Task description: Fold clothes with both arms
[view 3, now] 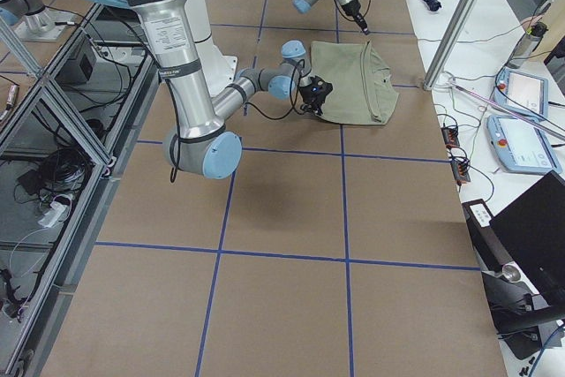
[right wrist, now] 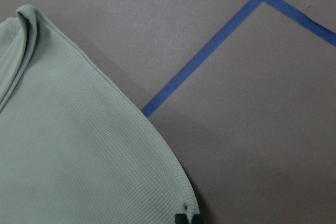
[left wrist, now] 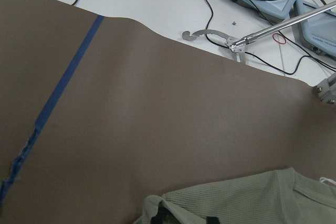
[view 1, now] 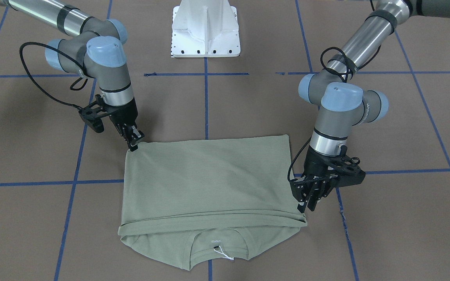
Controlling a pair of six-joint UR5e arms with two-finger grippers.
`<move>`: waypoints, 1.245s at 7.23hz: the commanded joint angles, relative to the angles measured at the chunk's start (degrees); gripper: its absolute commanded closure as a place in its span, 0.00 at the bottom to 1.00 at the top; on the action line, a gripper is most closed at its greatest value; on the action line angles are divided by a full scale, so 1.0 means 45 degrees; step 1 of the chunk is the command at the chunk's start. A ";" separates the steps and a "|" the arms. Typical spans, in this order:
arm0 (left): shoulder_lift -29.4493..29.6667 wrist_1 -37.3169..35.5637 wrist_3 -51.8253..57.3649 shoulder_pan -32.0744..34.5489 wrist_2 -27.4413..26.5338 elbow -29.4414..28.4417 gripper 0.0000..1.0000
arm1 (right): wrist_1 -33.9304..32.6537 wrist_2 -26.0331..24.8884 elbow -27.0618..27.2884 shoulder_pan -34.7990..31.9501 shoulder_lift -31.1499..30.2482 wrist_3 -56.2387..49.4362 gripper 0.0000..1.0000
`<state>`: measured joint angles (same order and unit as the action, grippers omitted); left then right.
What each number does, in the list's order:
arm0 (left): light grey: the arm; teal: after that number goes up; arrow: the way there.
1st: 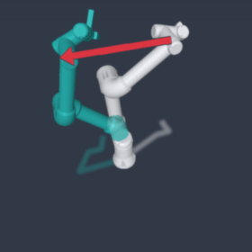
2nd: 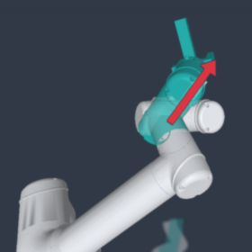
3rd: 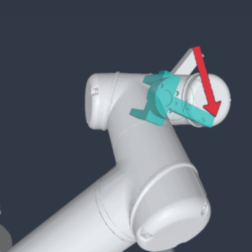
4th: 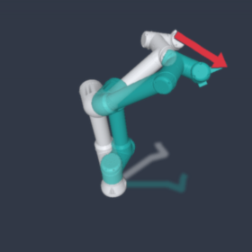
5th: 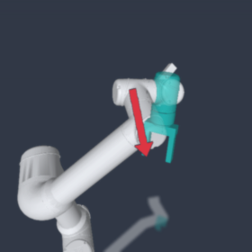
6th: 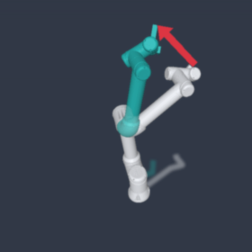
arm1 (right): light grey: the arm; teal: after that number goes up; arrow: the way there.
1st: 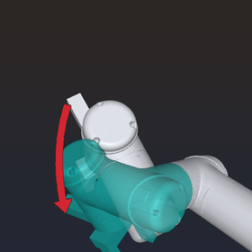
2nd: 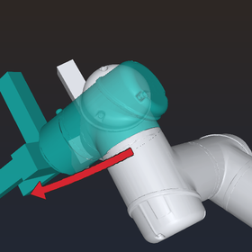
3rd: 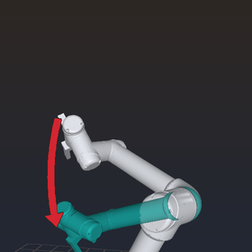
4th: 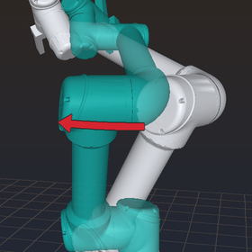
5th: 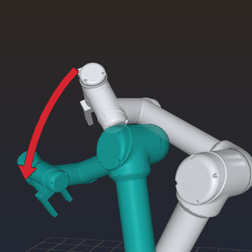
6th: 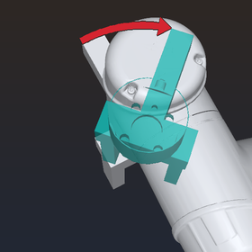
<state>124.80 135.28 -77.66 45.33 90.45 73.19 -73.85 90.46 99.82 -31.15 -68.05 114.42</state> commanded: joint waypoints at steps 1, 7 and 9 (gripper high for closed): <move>-0.0057 -0.0004 -0.0105 -0.0111 0.0036 0.0411 0.60 | -0.1064 0.0054 0.2202 0.0629 -0.1063 0.0061 1.00; -0.4515 -0.0043 -0.3799 -0.2272 0.3981 0.7135 0.38 | -0.2897 0.0074 0.6973 0.5509 -0.4663 0.1931 1.00; -0.4999 -0.0160 -0.4908 -0.3545 0.3827 0.7739 0.01 | -0.3877 0.0015 0.7717 0.6567 -0.4605 0.2404 1.00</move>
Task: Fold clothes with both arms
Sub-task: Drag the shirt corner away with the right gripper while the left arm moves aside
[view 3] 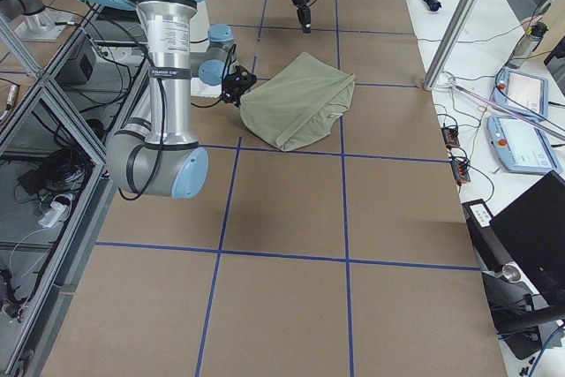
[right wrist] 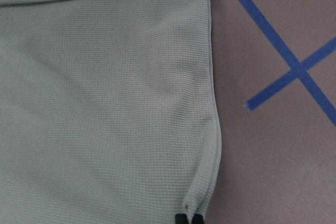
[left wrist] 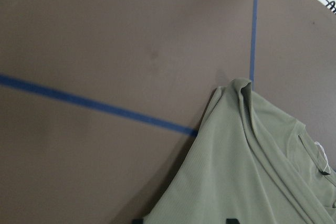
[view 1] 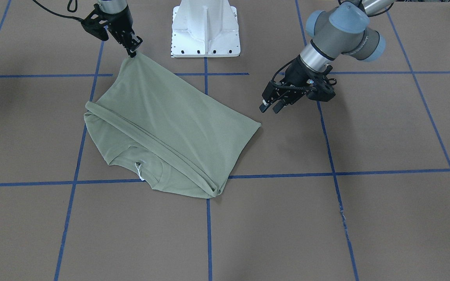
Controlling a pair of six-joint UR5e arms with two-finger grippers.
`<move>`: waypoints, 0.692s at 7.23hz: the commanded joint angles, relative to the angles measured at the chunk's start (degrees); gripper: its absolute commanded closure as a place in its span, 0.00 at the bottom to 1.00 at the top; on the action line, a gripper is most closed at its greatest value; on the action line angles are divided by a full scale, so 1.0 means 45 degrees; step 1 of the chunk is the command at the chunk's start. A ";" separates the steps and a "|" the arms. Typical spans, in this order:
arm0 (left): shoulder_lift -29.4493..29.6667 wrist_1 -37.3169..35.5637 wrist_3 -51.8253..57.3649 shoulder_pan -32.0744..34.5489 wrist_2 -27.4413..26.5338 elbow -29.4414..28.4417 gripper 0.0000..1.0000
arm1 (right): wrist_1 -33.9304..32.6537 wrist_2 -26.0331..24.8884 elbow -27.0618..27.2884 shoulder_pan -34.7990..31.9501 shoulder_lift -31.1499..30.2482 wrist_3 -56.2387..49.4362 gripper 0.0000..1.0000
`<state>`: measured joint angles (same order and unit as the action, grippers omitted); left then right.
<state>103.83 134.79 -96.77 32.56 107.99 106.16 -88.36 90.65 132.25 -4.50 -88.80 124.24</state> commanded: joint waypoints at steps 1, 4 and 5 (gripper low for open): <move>-0.0320 -0.0128 -0.1185 -0.0789 -0.0092 0.0335 0.01 | -0.1006 -0.0046 0.0532 0.0920 0.0027 0.0243 1.00; 0.0845 -0.2362 -0.1268 -0.1454 -0.0463 0.0121 0.10 | -0.1243 -0.0534 0.0591 0.0926 0.0104 0.0888 0.00; 0.1509 -0.3341 -0.1249 -0.1454 -0.0483 0.0062 0.15 | -0.1244 -0.0515 0.0842 0.0227 0.0105 0.0869 0.00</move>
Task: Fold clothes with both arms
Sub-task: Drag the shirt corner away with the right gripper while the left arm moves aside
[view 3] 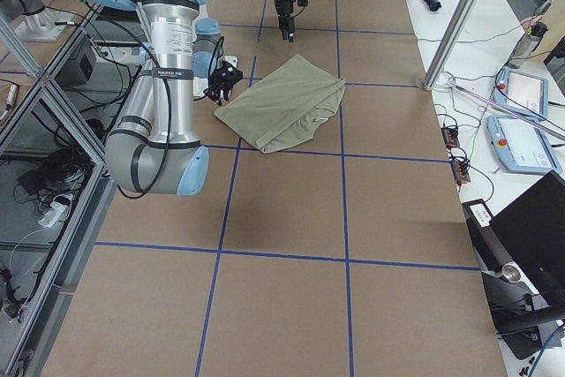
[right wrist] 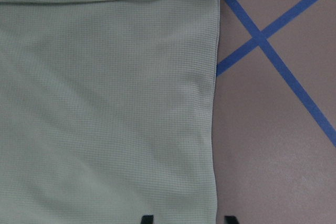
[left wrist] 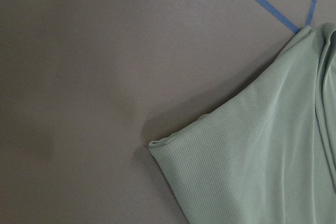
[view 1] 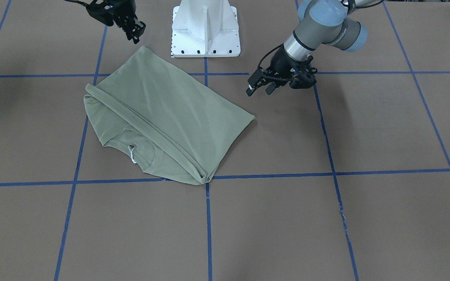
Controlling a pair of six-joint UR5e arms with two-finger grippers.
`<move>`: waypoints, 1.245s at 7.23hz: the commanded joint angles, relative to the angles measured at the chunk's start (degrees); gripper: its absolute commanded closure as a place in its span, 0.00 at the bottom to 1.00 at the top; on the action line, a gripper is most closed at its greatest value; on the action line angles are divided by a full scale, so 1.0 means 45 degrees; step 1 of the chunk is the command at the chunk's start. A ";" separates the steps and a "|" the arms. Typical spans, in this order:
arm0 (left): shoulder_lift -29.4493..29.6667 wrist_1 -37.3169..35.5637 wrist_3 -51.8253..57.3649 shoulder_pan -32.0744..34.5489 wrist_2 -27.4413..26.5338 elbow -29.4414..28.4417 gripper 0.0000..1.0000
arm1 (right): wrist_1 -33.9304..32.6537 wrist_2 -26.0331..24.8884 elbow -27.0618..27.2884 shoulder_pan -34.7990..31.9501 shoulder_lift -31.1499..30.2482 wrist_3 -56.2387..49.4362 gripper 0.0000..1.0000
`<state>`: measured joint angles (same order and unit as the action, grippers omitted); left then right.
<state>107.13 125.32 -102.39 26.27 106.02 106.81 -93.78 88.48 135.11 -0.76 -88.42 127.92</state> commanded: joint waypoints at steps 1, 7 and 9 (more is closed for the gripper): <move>0.0899 -0.1441 -0.0020 -0.0115 -0.0063 -0.0373 0.18 | -0.0058 -0.0053 0.0228 -0.1038 0.0001 0.0050 0.00; 0.1428 -0.1502 0.0214 -0.0154 -0.1293 -0.2016 0.33 | -0.0058 -0.0073 -0.0298 -0.2253 0.0763 -0.0634 0.00; 0.1428 -0.1657 0.0077 -0.0154 -0.1293 -0.2035 0.80 | -0.0058 -0.0073 -0.0318 -0.2215 0.0783 -0.0634 0.00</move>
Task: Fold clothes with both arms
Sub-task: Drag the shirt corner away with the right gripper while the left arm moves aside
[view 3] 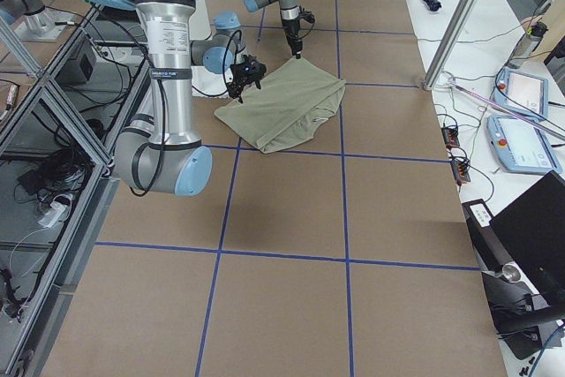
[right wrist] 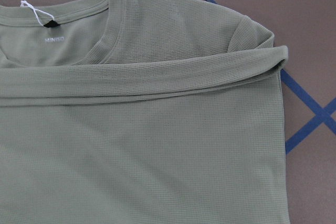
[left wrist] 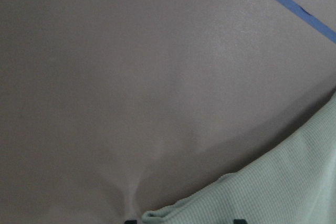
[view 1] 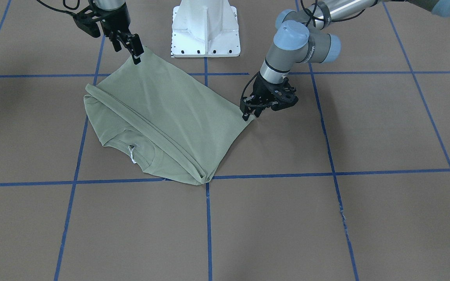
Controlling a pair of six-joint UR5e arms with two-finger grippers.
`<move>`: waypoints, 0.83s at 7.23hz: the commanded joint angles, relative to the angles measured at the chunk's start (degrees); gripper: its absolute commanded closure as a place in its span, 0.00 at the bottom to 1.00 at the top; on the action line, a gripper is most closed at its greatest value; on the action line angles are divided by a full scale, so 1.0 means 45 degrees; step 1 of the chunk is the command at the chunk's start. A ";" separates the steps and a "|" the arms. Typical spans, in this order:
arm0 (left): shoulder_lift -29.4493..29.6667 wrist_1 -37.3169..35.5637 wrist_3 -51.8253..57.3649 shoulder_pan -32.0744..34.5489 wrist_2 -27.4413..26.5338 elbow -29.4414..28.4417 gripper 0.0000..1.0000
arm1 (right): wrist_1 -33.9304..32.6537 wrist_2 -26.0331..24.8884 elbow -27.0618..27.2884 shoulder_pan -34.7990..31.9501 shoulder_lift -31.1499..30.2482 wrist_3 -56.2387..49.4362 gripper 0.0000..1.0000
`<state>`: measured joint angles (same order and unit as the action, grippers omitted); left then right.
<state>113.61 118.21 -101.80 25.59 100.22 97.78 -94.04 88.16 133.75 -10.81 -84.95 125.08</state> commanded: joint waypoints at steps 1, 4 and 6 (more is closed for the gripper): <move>-0.0013 -0.0078 -0.0035 -0.0003 -0.0004 -0.0009 1.00 | 0.0000 0.0000 -0.0035 0.0058 0.0069 -0.0002 0.00; 0.0064 -0.1594 0.1050 0.0985 0.0131 0.1099 1.00 | 0.0000 -0.0020 -0.0210 -0.0096 0.0651 0.0018 0.00; 0.0201 -0.1623 0.4465 0.2857 0.0132 0.0252 1.00 | 0.0097 -0.0175 -0.0346 -0.0098 0.0928 0.0076 0.00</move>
<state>114.11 111.10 -89.44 33.25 100.70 101.26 -93.86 87.85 132.59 -11.25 -81.48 125.33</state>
